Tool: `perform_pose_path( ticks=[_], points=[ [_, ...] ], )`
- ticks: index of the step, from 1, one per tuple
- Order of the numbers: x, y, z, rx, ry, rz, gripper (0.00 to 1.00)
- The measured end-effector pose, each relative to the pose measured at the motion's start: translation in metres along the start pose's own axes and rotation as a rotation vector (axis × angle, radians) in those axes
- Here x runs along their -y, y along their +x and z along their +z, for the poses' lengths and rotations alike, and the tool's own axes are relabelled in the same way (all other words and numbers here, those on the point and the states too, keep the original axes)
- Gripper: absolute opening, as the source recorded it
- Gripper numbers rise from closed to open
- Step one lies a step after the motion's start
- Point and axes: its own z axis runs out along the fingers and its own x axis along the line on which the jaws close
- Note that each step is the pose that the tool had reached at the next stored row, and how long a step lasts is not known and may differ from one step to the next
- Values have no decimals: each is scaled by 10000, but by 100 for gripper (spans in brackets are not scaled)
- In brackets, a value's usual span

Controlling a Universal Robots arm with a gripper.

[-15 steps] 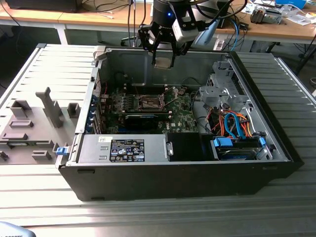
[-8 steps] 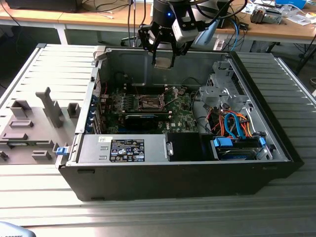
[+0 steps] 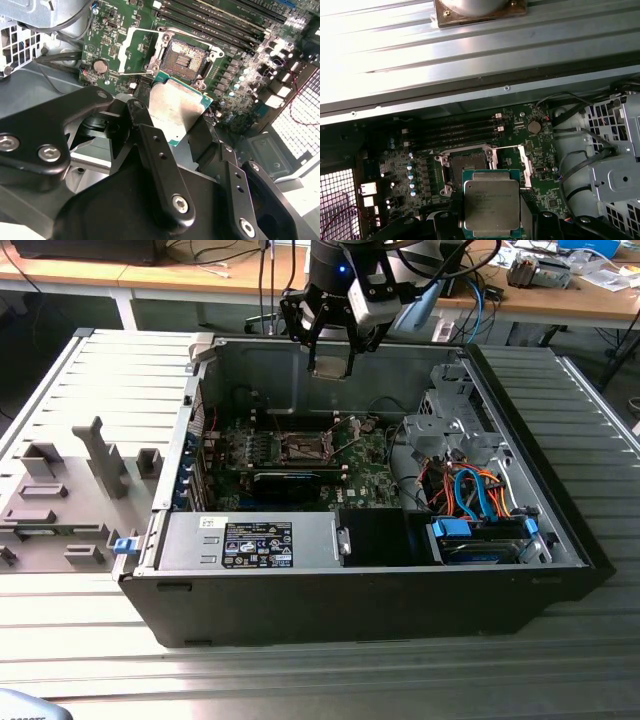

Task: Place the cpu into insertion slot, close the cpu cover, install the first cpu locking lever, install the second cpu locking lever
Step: 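Place the cpu into insertion slot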

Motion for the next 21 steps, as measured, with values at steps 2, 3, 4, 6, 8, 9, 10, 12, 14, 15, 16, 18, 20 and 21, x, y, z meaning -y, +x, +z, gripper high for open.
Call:
perform_pose_path(
  ticks=[2, 3, 4, 6, 8, 9, 10, 12, 14, 15, 16, 18, 20, 21],
  points=[
    [0, 0, 0, 0, -1, 15, 55],
    [0, 0, 0, 2, 0, 23, 55],
    [0, 0, 0, 2, -1, 30, 55],
    [0, 0, 0, 3, -1, 45, 55],
    [0, 0, 1, 7, -2, 95, 55],
    [0, 0, 1, 7, -2, 101, 55],
    [0, 0, 1, 7, -2, 108, 55],
    [0, 0, 1, 9, -2, 126, 55],
    [0, 0, 1, 10, -3, 139, 55],
    [0, 0, 1, 10, -3, 145, 55],
    [0, 0, 1, 11, -3, 156, 55],
    [0, 0, 2, 13, -3, 184, 55],
    [0, 0, 2, 14, -4, 196, 55],
    [0, 0, 2, 14, -4, 202, 55]
  ],
)
